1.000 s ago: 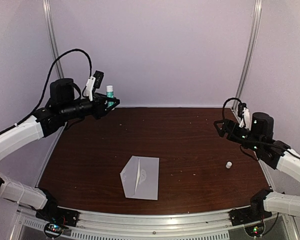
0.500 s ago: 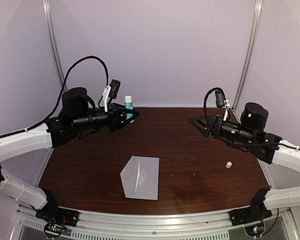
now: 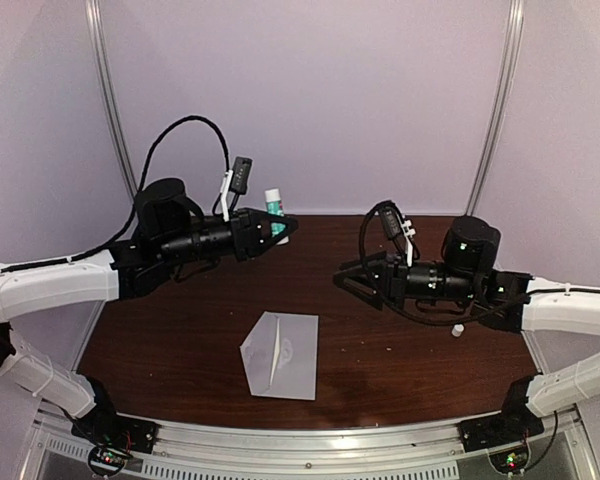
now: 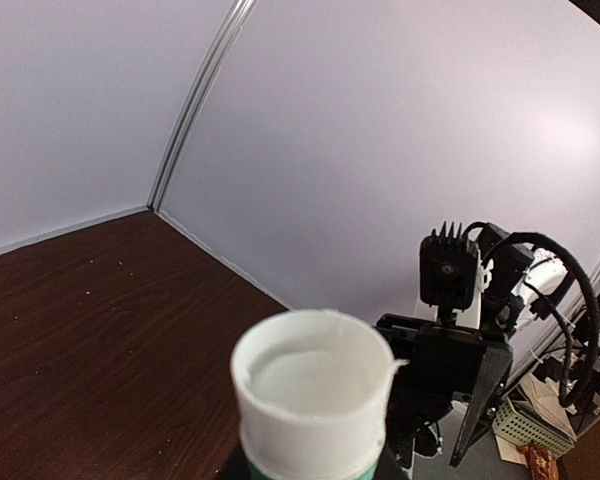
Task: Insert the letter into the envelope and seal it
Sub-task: Place the solid glue cap at the center of the board.
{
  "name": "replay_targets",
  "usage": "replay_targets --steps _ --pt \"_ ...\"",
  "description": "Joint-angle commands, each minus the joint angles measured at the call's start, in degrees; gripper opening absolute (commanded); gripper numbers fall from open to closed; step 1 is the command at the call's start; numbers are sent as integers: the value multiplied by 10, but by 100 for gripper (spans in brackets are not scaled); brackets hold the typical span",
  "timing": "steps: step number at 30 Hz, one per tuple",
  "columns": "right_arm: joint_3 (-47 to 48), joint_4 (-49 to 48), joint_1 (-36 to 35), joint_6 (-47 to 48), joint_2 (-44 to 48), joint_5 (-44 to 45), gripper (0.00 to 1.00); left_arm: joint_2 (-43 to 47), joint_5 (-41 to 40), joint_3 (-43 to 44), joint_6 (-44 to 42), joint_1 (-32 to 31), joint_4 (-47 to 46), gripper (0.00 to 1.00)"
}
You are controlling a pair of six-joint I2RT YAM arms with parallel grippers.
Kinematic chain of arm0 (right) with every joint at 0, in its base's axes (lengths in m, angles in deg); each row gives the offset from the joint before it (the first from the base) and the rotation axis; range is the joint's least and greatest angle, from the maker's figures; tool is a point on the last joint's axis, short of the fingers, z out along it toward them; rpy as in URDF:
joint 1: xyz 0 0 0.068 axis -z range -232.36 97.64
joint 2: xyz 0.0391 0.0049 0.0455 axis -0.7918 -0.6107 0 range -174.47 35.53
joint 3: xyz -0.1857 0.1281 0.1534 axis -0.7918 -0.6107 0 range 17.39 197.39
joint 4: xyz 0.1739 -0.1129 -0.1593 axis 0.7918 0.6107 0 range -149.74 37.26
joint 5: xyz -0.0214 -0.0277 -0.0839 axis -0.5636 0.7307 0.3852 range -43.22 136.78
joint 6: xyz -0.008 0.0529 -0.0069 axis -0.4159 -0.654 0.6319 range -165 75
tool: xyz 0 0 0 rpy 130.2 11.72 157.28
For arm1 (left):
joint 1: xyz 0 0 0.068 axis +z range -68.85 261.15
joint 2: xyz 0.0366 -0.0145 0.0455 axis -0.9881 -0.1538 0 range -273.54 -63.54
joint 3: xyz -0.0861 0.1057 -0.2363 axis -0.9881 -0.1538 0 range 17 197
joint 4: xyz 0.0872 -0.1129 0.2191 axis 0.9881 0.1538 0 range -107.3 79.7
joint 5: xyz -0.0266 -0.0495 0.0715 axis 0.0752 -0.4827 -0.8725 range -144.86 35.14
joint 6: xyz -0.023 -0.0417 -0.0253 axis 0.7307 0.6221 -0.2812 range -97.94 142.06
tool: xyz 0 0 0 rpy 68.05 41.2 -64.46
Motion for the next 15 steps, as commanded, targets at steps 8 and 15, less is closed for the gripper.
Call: replay_targets --steps 8,15 --pt "59 -57 -19 -7 -42 5 57 -1 56 2 20 -24 -52 0" --pt "121 32 -19 13 -33 62 57 5 56 7 -62 -40 22 0"
